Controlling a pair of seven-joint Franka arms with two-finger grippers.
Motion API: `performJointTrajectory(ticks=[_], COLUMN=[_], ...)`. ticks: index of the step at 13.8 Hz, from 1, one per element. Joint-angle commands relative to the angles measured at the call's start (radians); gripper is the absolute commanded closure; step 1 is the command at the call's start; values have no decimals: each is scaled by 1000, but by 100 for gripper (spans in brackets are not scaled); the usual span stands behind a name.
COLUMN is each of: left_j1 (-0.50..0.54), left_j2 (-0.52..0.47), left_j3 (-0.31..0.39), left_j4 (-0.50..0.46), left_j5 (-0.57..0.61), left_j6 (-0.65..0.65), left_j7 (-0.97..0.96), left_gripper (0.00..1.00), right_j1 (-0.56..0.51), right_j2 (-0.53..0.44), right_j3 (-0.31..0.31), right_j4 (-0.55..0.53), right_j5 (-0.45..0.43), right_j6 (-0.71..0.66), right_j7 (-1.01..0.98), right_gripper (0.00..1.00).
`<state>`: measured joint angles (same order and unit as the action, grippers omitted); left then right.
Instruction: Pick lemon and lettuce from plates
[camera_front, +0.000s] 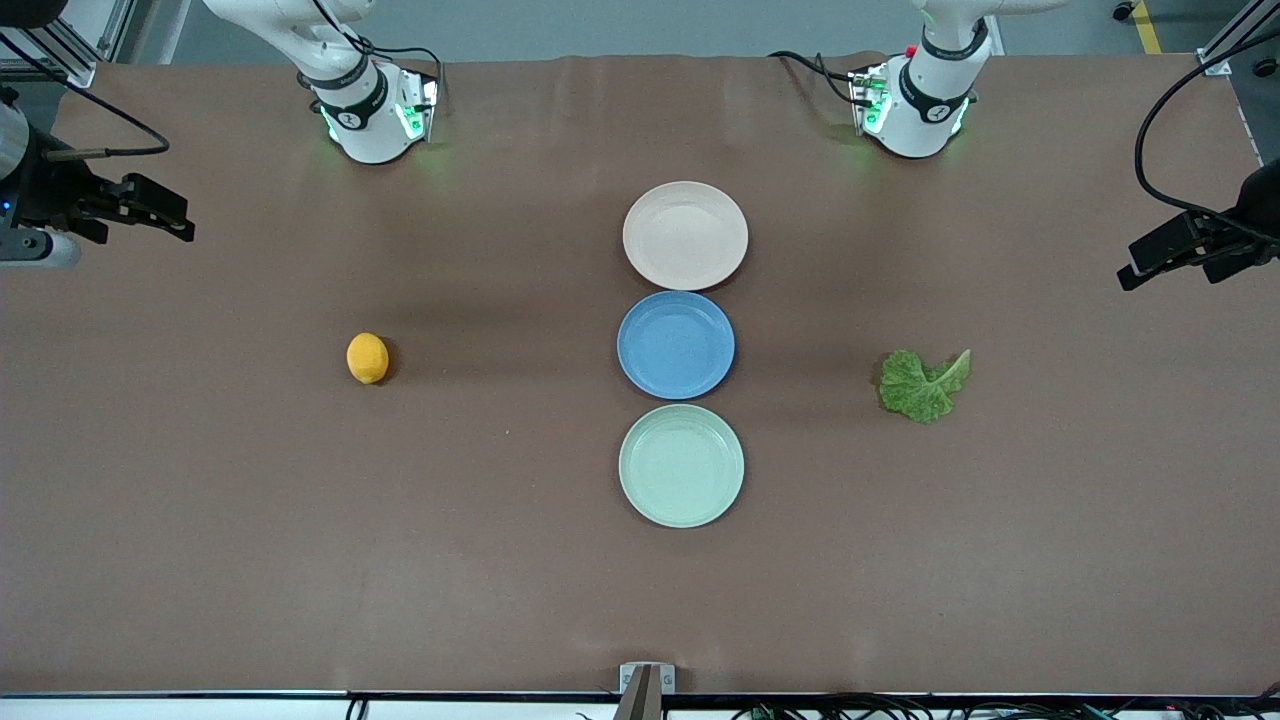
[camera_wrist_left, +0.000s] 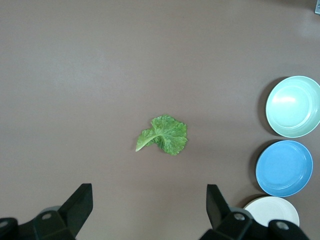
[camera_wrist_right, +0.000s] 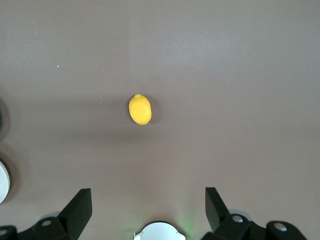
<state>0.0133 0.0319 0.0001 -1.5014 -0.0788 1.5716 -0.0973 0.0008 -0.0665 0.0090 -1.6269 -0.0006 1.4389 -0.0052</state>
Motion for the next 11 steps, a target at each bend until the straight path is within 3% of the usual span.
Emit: performJointTrajectory(ticks=[1, 11], left_j1=[1, 1], left_j2=[2, 2], left_j3=[-3, -2], left_j4=[16, 16], left_j5=[17, 17], left_j6=[-18, -18], left_j7=[7, 7], left_gripper=[0, 0], right_j1=[-25, -22], right_j2=[-32, -30], right_j3=[20, 16], right_j4=[-45, -45], right_j5=[22, 56], right_j6=[35, 110], right_j7=[-2, -2], right_gripper=[0, 0])
